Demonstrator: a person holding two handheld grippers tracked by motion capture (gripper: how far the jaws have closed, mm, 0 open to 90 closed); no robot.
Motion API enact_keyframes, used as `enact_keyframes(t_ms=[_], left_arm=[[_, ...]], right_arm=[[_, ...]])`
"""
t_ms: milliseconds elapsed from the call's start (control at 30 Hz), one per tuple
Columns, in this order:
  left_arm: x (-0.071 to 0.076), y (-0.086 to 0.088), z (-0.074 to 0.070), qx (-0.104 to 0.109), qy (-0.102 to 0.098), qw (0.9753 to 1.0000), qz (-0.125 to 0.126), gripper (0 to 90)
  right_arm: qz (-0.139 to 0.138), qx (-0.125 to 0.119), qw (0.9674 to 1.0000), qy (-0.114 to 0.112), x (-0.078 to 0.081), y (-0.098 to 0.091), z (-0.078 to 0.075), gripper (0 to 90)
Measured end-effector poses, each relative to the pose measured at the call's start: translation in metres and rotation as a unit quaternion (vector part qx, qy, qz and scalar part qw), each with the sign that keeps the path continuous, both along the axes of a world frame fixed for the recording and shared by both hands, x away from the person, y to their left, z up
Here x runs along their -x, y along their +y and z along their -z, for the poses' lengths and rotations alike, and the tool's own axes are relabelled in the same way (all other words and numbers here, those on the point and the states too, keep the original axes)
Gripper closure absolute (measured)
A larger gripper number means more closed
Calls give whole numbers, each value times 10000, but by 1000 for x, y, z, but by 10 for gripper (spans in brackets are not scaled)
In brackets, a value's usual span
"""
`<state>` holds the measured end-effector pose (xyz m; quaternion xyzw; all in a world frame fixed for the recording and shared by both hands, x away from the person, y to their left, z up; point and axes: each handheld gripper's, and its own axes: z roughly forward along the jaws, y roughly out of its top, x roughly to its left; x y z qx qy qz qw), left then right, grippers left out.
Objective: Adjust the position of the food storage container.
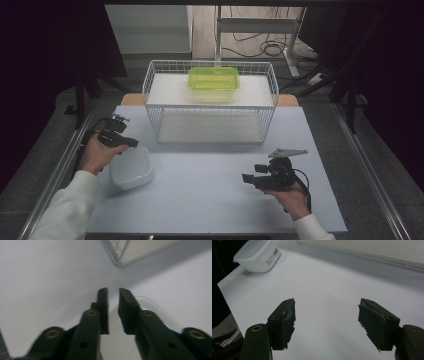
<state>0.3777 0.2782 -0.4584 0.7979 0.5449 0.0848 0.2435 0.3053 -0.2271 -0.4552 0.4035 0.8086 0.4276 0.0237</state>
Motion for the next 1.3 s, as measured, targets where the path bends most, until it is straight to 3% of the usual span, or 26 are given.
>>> enact_keyframes(t_ms=[133, 333, 600, 833, 967, 1067, 1300], left_arm=[[-4, 1, 4, -67, -66, 9999, -50, 885], [-6, 1, 13, -24, 57, 10000, 51, 895], [-1, -4, 14, 294, 87, 9994, 179, 896], [7, -12, 14, 443, 142, 9979, 441, 896], [11, -5, 7, 425, 36, 9984, 361, 897], [19, 8, -1, 478, -75, 9987, 144, 897], [53, 43, -9, 490, -211, 9980, -325, 898]], right_arm=[[-9, 31, 10000, 15, -1, 0, 1, 296], [28, 44, 10000, 32, -2, -2, 3, 296], [22, 80, 10000, 47, -3, -2, 3, 295], [-13, 114, 9999, 63, -3, 1, 4, 292], [-8, 123, 9999, 59, -2, 0, 4, 289], [39, 69, 10000, 24, -1, -1, 2, 289], [59, 66, 9999, 53, -2, -1, 3, 288]])
